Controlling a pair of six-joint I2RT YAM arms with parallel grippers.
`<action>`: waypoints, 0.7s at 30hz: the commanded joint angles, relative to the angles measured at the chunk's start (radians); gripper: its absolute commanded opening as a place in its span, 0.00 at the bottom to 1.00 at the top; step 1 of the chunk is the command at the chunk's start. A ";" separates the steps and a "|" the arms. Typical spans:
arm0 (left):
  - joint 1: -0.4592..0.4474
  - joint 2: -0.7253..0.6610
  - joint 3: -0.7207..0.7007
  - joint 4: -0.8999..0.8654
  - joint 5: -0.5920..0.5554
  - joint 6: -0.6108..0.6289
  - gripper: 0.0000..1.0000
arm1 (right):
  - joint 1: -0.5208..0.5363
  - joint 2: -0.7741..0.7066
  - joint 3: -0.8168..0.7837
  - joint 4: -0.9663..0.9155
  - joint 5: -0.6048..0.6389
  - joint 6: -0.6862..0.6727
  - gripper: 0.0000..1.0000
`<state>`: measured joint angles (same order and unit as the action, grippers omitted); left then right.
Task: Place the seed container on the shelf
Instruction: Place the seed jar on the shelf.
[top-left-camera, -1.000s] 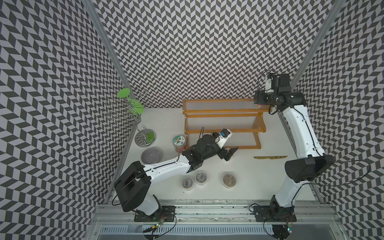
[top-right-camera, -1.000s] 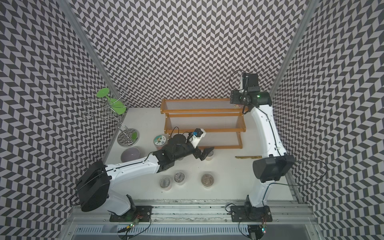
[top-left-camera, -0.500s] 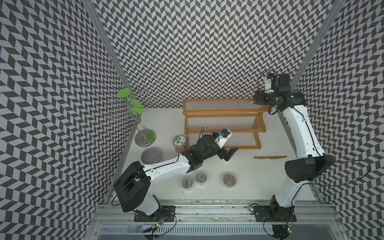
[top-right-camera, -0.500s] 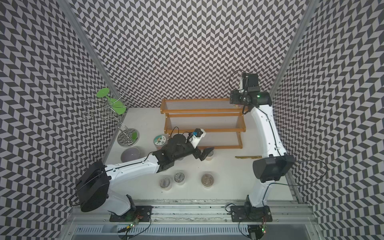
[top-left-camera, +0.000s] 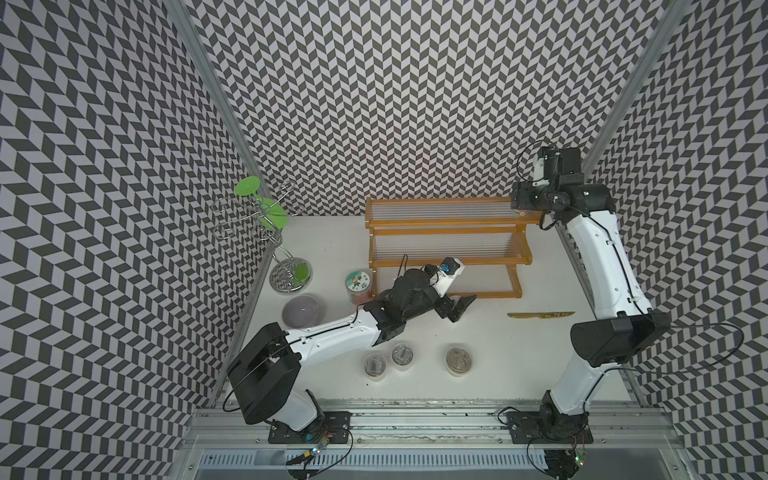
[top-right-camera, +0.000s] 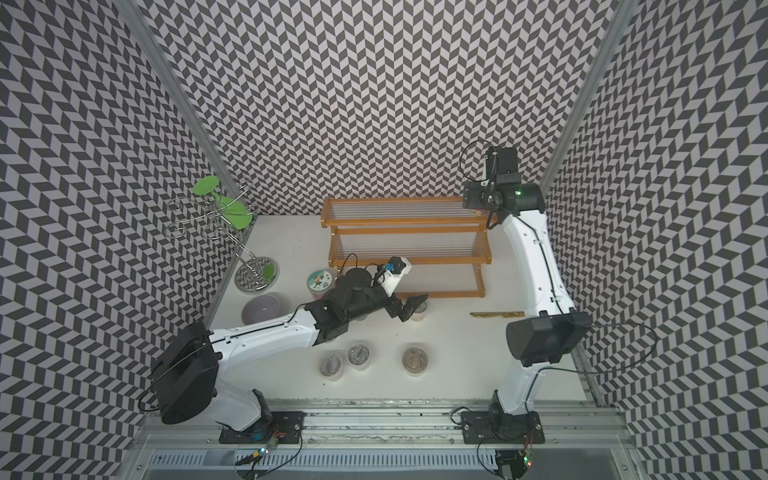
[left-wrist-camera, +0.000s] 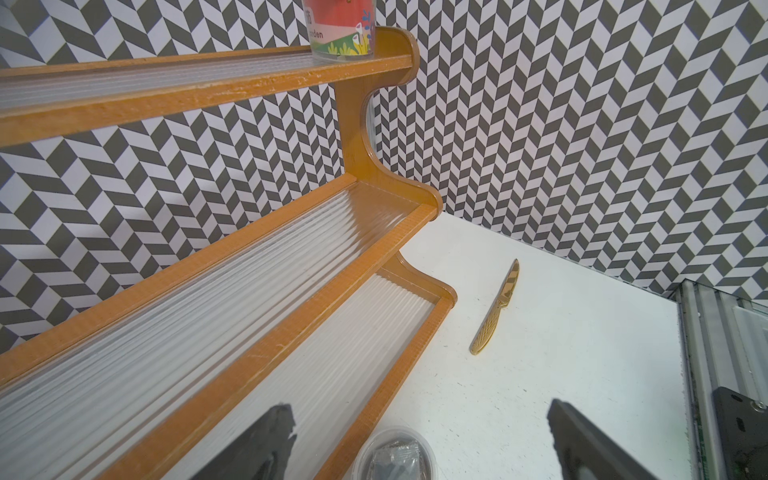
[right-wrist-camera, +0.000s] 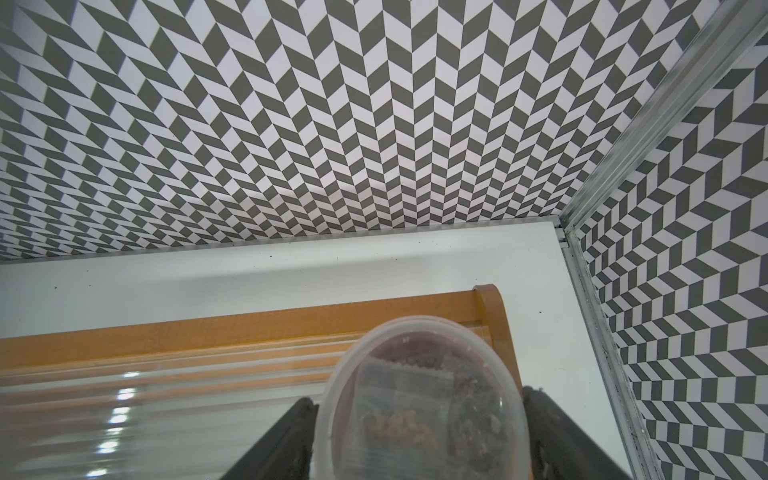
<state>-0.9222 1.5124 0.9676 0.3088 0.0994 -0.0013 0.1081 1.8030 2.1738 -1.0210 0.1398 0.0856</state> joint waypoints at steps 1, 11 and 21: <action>0.005 -0.029 0.031 -0.016 0.008 -0.008 1.00 | -0.004 -0.038 -0.002 0.032 -0.027 -0.006 0.79; 0.005 -0.026 0.030 -0.016 0.006 -0.008 0.99 | -0.004 -0.044 -0.003 0.038 -0.051 -0.010 0.80; 0.005 -0.040 0.022 -0.022 -0.015 -0.012 1.00 | -0.004 -0.073 0.019 0.057 -0.045 0.008 0.87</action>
<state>-0.9222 1.5097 0.9676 0.3027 0.0978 -0.0017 0.1081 1.7916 2.1738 -1.0172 0.0959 0.0868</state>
